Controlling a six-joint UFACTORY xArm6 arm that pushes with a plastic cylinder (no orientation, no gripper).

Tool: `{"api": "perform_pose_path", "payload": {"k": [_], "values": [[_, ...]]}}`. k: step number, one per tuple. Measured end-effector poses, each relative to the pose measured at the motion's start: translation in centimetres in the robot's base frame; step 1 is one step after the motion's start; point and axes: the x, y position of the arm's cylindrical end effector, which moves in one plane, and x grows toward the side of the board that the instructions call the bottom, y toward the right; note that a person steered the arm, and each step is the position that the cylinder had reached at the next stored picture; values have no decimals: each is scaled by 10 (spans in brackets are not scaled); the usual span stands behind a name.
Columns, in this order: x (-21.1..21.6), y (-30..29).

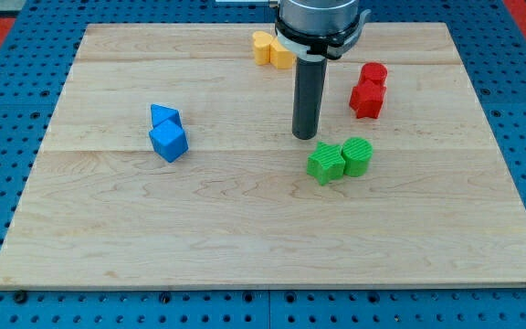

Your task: Nudge the yellow hexagon and yellow heart to the top center

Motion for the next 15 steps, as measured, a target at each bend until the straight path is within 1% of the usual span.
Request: {"api": "perform_pose_path", "payload": {"k": [1,2,3,4,5,6,7,8,9,11,12,13,14,15], "values": [[5,0],[35,-25],[34,-73],[52,-129],[-3,-115],[-67,-58],[-96,8],[-129,50],[-158,51],[-163,12],[-163,12],[-126,12],[-116,0],[-144,-4]]}}
